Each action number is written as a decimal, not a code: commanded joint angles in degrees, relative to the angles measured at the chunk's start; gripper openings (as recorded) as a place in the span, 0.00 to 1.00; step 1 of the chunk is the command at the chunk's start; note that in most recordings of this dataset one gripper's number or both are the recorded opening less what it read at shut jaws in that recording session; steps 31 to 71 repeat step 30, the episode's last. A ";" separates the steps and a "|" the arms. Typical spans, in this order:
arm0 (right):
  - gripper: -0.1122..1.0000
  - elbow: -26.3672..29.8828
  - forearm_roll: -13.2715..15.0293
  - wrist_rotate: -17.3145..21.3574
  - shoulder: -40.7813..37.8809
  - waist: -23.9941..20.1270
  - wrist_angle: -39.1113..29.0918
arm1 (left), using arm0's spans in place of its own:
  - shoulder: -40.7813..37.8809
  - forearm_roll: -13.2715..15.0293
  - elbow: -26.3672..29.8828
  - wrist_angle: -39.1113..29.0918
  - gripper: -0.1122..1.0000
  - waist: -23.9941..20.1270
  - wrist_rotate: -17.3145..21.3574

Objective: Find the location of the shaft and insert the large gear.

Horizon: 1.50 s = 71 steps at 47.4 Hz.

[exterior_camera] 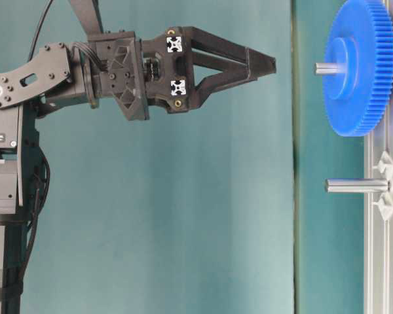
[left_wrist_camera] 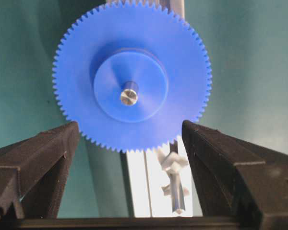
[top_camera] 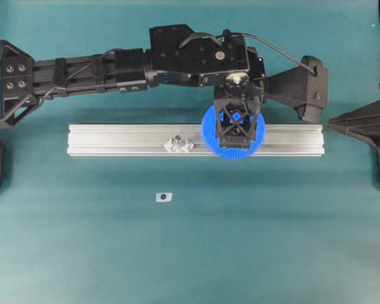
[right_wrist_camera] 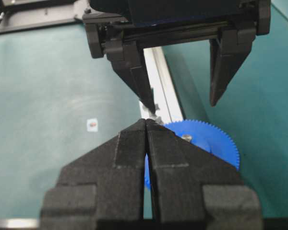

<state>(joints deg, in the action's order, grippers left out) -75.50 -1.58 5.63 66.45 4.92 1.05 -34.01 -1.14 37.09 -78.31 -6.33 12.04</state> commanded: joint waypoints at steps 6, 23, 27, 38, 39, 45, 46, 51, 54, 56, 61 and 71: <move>0.09 0.44 0.00 0.70 -0.35 0.18 0.35 | 1.41 -0.18 1.67 0.00 0.84 0.26 -0.09; 0.09 0.53 0.00 0.70 -0.35 0.18 0.35 | 1.41 -0.18 1.76 -0.53 0.84 0.44 -0.88; 0.09 0.53 0.00 0.70 -0.44 0.18 0.35 | 1.41 -0.18 1.76 -0.70 0.84 0.44 -0.97; 0.09 0.53 0.00 0.70 -0.35 0.18 0.35 | 1.41 -0.18 1.85 -0.70 0.84 0.44 -0.97; 0.09 0.53 0.00 0.70 -0.35 0.18 0.35 | 1.41 -0.18 1.85 -0.70 0.84 0.44 -0.97; 0.09 0.53 0.00 0.70 -0.35 0.18 0.35 | 1.41 -0.18 1.85 -0.70 0.84 0.44 -0.97; 0.09 0.53 0.00 0.70 -0.35 0.18 0.35 | 1.41 -0.18 1.85 -0.70 0.84 0.44 -0.97; 0.09 0.53 0.00 0.70 -0.35 0.18 0.35 | 1.41 -0.18 1.85 -0.70 0.84 0.44 -0.97; 0.09 0.53 0.00 0.70 -0.35 0.18 0.35 | 1.41 -0.18 1.85 -0.70 0.84 0.44 -0.97; 0.09 0.53 0.00 0.70 -0.35 0.18 0.35 | 1.41 -0.18 1.85 -0.70 0.84 0.44 -0.97; 0.09 0.53 0.00 0.70 -0.35 0.18 0.35 | 1.41 -0.18 1.85 -0.70 0.84 0.44 -0.97; 0.09 0.53 0.00 0.70 -0.35 0.18 0.35 | 1.41 -0.18 1.85 -0.70 0.84 0.44 -0.97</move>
